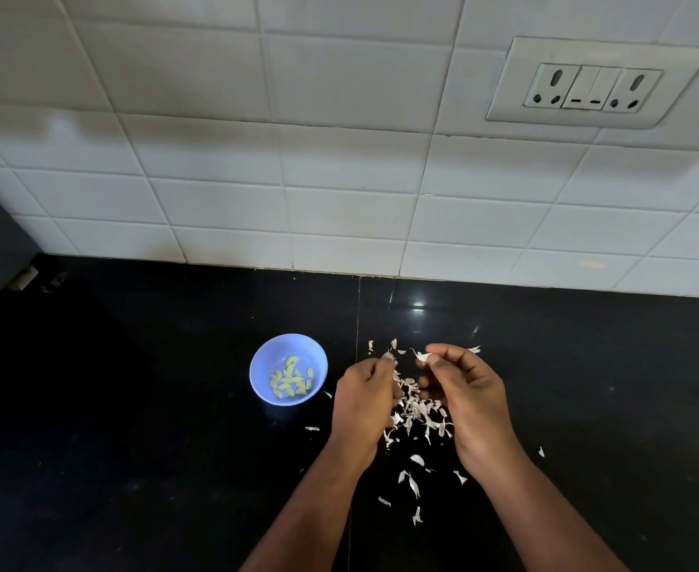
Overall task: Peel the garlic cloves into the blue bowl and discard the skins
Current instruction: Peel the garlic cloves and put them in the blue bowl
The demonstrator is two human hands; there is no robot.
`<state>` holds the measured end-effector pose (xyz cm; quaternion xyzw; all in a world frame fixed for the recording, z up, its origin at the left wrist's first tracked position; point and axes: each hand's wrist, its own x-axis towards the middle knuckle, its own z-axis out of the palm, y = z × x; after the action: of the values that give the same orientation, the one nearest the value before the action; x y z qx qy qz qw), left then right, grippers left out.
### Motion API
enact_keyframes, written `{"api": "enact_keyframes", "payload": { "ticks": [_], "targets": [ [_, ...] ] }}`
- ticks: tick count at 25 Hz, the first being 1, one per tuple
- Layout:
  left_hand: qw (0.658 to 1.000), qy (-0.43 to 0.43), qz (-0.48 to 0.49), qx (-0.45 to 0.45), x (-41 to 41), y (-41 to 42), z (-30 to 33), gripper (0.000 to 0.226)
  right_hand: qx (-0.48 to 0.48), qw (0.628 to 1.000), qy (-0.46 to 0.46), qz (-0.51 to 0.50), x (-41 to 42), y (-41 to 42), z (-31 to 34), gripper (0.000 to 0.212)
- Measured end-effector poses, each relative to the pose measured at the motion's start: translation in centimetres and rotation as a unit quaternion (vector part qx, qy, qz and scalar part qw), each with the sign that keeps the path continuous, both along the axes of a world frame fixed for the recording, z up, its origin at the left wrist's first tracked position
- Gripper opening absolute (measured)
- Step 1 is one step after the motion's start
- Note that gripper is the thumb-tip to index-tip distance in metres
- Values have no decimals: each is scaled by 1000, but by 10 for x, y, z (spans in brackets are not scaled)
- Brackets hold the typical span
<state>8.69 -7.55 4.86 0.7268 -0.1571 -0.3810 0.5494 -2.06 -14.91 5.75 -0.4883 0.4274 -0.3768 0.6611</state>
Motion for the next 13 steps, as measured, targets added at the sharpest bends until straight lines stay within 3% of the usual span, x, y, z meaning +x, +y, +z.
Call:
{"api": "enact_keyframes", "payload": {
  "ticks": [2, 7, 11, 13],
  "targets": [
    [1000, -8, -24, -10, 0, -1, 0, 44, -86, 994, 60, 19, -4, -2, 3, 14],
    [991, 66, -66, -96, -4, -3, 5, 30, -245, 954, 152, 84, -12, -5, 10, 17],
    [979, 149, -43, -132, -9, -7, 6, 24, -271, 948, 153, 71, -11, -4, 10, 18],
    [980, 147, -15, -136, -17, -9, 6, 24, -314, 933, 169, 48, -11, -6, 7, 16]
  ]
}}
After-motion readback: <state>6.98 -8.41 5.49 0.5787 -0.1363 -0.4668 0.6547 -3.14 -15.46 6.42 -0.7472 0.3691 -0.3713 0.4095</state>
